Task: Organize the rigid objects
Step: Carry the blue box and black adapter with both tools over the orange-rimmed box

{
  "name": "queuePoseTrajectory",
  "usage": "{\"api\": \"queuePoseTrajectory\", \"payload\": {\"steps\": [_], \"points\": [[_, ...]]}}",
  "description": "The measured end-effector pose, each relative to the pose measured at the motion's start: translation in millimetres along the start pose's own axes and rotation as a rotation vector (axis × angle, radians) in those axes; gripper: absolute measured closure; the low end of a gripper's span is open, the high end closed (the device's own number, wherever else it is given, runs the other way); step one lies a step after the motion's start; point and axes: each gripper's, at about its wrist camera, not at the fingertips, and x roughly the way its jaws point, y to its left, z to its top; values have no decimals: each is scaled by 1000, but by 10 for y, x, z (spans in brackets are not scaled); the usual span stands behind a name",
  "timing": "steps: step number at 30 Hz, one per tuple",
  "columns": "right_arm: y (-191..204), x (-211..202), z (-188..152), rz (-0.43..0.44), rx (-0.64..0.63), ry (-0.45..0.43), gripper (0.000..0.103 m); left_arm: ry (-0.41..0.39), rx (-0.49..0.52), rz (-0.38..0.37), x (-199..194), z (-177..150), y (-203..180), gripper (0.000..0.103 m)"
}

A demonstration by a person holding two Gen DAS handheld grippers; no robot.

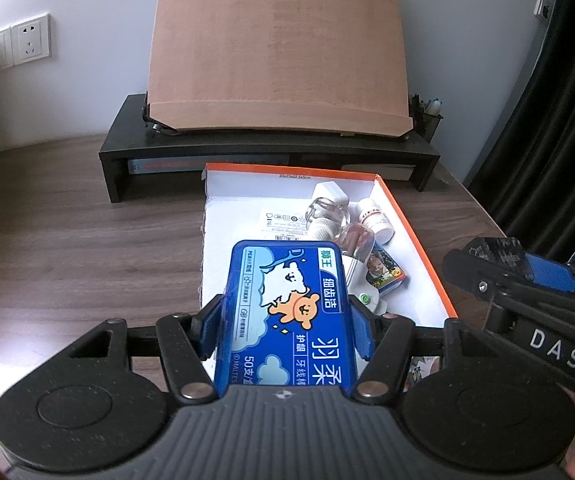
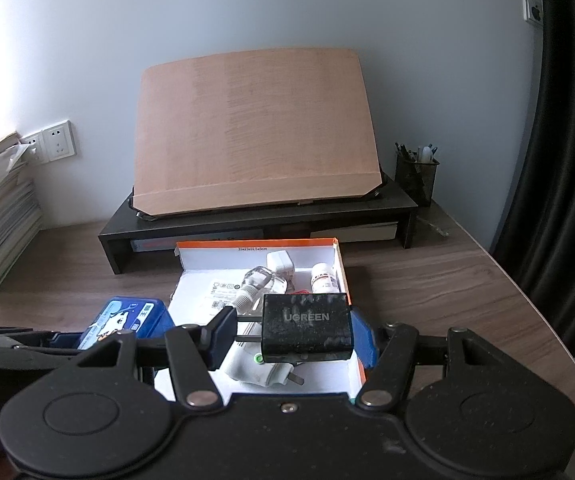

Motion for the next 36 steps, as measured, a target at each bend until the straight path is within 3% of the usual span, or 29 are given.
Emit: {"api": "queuePoseTrajectory", "payload": {"steps": [36], "points": [[-113,106,14,19,9,29,30,33,-18,12,126,-4,-20,40]]}}
